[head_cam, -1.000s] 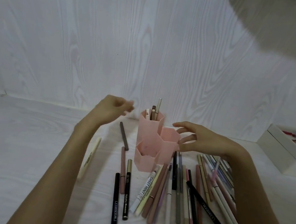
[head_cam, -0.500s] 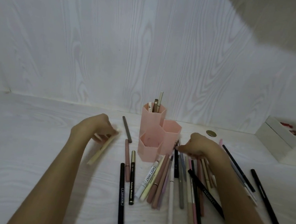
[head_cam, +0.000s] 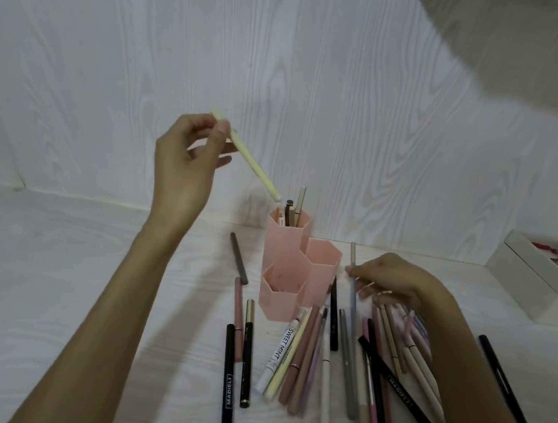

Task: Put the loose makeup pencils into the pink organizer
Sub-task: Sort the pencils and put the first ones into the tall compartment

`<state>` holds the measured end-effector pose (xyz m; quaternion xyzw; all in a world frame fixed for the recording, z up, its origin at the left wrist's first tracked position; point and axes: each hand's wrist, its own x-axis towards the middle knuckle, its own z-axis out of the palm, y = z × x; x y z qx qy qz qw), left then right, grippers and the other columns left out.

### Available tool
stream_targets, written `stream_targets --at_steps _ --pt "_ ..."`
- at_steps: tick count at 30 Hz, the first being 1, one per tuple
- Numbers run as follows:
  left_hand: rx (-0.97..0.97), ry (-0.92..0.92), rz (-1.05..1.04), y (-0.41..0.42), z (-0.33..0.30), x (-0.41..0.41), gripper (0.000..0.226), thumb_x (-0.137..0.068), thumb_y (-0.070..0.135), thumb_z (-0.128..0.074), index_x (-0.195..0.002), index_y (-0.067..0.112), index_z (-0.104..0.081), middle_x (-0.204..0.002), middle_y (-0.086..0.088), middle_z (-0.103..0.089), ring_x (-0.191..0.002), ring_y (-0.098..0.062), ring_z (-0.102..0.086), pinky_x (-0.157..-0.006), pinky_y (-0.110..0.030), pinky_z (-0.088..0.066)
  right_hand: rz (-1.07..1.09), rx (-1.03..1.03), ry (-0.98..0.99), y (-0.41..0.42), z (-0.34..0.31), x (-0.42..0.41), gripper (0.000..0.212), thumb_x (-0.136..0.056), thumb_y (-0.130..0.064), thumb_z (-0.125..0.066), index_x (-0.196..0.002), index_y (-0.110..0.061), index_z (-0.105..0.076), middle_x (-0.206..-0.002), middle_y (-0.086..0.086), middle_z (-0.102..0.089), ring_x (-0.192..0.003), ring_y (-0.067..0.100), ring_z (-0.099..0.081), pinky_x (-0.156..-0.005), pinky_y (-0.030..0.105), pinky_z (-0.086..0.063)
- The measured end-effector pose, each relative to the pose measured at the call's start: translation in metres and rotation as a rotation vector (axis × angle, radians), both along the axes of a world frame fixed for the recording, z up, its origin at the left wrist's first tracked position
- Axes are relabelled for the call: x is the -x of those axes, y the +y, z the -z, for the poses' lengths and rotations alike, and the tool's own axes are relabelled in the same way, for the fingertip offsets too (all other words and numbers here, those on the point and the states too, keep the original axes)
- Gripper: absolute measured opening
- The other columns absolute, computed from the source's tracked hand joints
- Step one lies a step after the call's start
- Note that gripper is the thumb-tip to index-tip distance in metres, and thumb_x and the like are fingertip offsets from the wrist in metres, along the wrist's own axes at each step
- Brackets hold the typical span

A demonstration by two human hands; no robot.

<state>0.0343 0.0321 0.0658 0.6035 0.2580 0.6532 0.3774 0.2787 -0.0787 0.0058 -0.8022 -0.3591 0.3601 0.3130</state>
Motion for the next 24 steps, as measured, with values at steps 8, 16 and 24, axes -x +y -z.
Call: stream_targets --at_steps 8,16,24 --pt "-0.021 0.417 -0.007 0.002 0.031 -0.029 0.015 -0.093 0.032 -0.058 -0.102 0.021 -0.063 -0.096 0.009 -0.069 -0.092 -0.008 -0.068 -0.088 -0.033 -0.055 0.132 -0.436 0.051 -0.015 -0.033 -0.001 0.016 -0.092 -0.018 -0.058 -0.089 -0.004 -0.065 -0.073 0.007 -0.066 -0.063 0.011 -0.063 -0.044 0.01 -0.049" --pt "-0.239 0.865 -0.105 0.0 0.048 -0.033 0.022 -0.092 0.046 -0.055 -0.113 0.042 -0.051 -0.096 0.02 -0.07 -0.064 0.002 -0.053 -0.059 -0.012 -0.032 0.176 -0.882 -0.137 -0.017 -0.055 0.014 0.041 -0.096 -0.018 -0.05 -0.135 -0.017 -0.036 -0.087 -0.002 -0.069 -0.073 0.002 -0.066 -0.059 0.012 -0.054" --pt "-0.205 0.867 -0.064 0.005 0.047 -0.029 0.022 -0.091 0.053 -0.05 -0.103 0.041 -0.063 -0.091 0.026 -0.062 -0.092 0.004 -0.054 -0.067 -0.013 -0.034 0.098 -1.155 -0.23 -0.006 -0.055 0.038 0.058 -0.094 -0.016 -0.054 -0.144 -0.023 -0.026 -0.085 -0.009 -0.067 -0.072 -0.002 -0.068 -0.061 0.01 -0.052"
